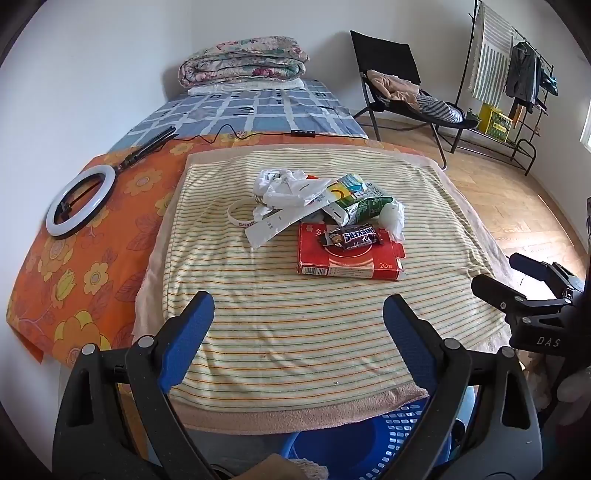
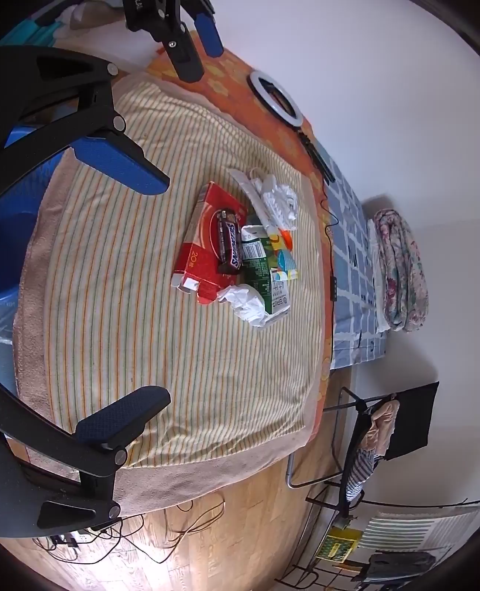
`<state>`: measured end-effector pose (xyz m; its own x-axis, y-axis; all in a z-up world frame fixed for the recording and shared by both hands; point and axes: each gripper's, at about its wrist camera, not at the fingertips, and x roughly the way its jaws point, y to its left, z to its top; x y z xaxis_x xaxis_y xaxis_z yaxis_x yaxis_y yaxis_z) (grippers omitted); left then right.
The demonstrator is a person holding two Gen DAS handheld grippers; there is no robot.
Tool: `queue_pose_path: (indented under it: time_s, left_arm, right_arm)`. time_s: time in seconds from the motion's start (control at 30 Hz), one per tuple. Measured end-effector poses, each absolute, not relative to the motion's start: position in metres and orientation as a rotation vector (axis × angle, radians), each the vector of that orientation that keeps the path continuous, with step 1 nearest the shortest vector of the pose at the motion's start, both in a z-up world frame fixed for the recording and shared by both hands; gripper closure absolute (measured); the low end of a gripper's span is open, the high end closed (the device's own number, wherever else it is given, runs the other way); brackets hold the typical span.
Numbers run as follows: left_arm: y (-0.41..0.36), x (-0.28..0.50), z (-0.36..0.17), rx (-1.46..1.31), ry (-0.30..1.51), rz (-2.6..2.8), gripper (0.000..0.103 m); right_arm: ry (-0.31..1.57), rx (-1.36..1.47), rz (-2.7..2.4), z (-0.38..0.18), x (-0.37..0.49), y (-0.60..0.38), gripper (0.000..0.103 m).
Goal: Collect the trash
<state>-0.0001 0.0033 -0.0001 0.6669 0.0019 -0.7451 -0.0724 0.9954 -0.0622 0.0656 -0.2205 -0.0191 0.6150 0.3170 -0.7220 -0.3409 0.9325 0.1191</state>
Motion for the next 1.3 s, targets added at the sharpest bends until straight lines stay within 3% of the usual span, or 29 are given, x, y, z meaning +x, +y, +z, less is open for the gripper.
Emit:
queue_pose_path:
  time_s: [1.3]
  left_arm:
    - [-0.0013,0.0004,-0.0027,-0.077,0.839,0.046,0.008]
  right_arm:
    - [0.842,-0.024,0.372,-0.0257,0.0663,-0.2187,0.001]
